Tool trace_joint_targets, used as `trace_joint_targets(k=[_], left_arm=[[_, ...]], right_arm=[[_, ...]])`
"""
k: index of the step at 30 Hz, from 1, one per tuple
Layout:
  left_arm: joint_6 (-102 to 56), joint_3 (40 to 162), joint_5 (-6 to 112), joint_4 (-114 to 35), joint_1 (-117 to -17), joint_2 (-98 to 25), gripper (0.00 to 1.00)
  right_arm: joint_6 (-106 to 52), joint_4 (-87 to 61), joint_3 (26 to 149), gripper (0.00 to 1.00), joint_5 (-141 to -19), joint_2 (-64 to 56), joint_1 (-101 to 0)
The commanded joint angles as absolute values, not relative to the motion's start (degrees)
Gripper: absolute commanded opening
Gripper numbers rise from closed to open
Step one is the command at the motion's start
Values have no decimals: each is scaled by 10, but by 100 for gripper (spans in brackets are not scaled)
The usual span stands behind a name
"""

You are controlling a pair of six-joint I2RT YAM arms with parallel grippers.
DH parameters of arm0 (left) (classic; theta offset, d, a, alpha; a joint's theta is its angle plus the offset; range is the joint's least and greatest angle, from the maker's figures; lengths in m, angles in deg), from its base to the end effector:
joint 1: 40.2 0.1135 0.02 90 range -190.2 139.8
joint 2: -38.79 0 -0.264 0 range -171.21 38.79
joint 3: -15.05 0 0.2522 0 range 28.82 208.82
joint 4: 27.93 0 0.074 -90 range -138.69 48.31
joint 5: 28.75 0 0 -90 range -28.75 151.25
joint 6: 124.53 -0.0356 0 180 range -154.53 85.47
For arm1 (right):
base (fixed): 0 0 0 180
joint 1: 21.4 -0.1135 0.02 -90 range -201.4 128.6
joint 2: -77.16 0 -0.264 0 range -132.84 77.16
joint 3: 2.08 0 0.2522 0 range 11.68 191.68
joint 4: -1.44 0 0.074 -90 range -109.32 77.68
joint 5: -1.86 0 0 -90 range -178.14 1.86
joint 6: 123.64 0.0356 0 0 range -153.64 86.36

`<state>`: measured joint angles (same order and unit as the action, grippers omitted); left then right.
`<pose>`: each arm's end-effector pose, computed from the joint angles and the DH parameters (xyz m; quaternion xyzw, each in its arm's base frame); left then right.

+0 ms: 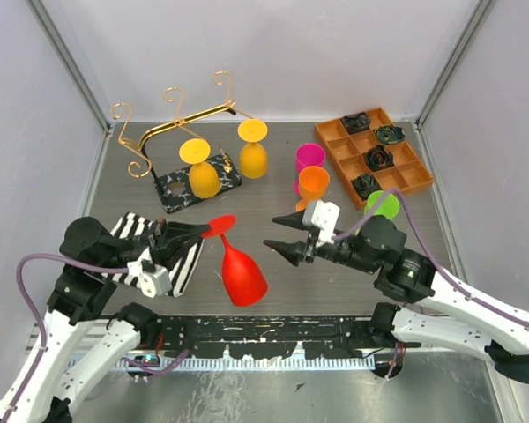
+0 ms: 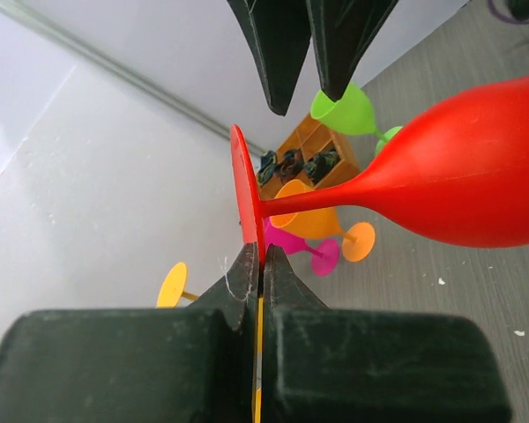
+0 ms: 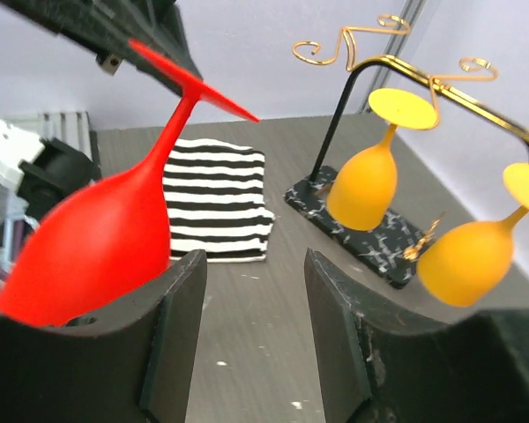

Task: Place the wine glass upside down on the wine glass rack
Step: Turn the wine glass upside down at the wine rack.

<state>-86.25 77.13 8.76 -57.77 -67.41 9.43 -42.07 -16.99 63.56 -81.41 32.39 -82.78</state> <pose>0.0739 -0.0698 0.3841 0.6402 0.2735 -0.1598 0.6998 0.0814 0.1578 0.3939 -0.4300 0.5422 0.3577 0.6271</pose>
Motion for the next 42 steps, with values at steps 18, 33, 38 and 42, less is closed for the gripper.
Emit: trace_joint_targets(k=[18, 33, 38, 42], left_arm=[[-914, 755, 50, -623, -745, -3, 0], [-940, 769, 70, -654, -780, -16, 0], [-941, 772, 74, -651, -782, -18, 0], [-935, 771, 75, -644, -783, -18, 1]], right_arm=[[-738, -77, 566, 55, -705, 349, -828], [-716, -97, 593, 25, -637, 289, -828], [-719, -99, 590, 23, -636, 283, -828], [-725, -100, 591, 18, -641, 275, -827]])
